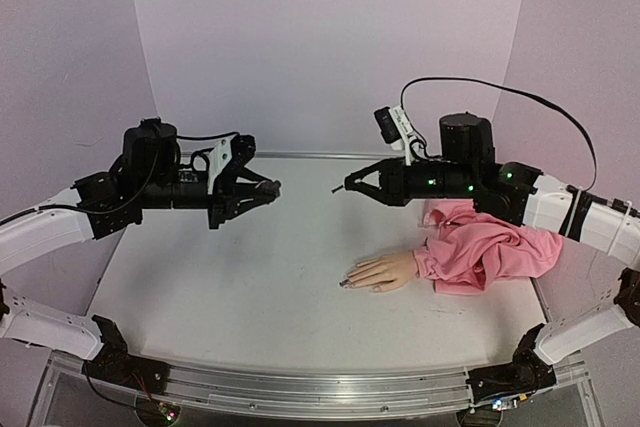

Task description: Paint the nails

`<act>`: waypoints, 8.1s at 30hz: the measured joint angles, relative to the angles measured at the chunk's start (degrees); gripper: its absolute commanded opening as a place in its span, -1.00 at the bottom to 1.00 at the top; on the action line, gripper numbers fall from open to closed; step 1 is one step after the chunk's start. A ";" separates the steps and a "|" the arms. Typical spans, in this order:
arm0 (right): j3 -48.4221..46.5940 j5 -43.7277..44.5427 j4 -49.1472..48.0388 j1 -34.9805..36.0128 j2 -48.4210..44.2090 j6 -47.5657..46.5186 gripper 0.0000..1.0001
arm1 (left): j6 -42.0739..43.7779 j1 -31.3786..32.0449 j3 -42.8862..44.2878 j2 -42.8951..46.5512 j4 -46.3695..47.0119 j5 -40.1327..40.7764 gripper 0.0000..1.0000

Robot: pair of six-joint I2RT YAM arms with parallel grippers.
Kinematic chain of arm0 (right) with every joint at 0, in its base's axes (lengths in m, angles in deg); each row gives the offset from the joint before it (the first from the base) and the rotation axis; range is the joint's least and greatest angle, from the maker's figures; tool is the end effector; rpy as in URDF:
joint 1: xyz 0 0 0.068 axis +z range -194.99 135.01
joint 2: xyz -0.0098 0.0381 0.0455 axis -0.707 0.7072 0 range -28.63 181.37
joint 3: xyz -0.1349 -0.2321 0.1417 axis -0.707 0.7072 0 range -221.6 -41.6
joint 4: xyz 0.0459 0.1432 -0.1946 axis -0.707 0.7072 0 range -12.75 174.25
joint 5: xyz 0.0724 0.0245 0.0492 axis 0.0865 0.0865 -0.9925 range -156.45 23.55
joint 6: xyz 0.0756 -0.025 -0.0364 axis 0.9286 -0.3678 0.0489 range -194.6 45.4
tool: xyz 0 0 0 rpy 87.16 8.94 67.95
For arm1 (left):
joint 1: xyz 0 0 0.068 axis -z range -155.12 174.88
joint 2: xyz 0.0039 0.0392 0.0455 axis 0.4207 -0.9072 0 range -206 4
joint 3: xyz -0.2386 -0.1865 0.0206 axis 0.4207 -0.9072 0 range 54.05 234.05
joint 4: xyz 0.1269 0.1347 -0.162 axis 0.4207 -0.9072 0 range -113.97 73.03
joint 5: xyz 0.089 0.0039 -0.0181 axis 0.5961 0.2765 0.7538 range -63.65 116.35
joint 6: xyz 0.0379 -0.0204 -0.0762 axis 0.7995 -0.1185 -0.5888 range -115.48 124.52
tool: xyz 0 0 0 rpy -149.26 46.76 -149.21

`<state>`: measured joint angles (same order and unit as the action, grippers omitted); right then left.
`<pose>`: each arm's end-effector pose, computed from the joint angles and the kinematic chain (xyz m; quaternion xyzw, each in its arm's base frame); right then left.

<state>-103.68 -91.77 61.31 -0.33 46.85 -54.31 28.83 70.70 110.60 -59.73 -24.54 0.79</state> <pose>0.2084 0.2528 0.4115 -0.2972 0.6257 0.5065 0.5134 0.1589 -0.2116 0.3730 0.5543 0.5546 -0.2832 0.5522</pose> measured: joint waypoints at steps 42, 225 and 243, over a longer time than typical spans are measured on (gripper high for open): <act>-12.66 -0.42 -0.42 10.78 12.74 -4.04 -1.00 | 5.70 0.26 -5.70 1.95 0.00 0.15 -1.00; -17.42 -11.15 -19.06 10.08 26.14 -11.47 -1.00 | -18.29 -3.50 -15.67 7.39 15.82 -0.57 -1.00; -42.10 42.64 -9.46 22.23 43.36 22.60 0.13 | -12.28 -4.83 -19.17 8.48 19.43 28.76 -1.00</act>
<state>-145.78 -49.12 51.84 21.90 90.22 -31.71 16.55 65.87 91.43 -51.25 -5.11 29.55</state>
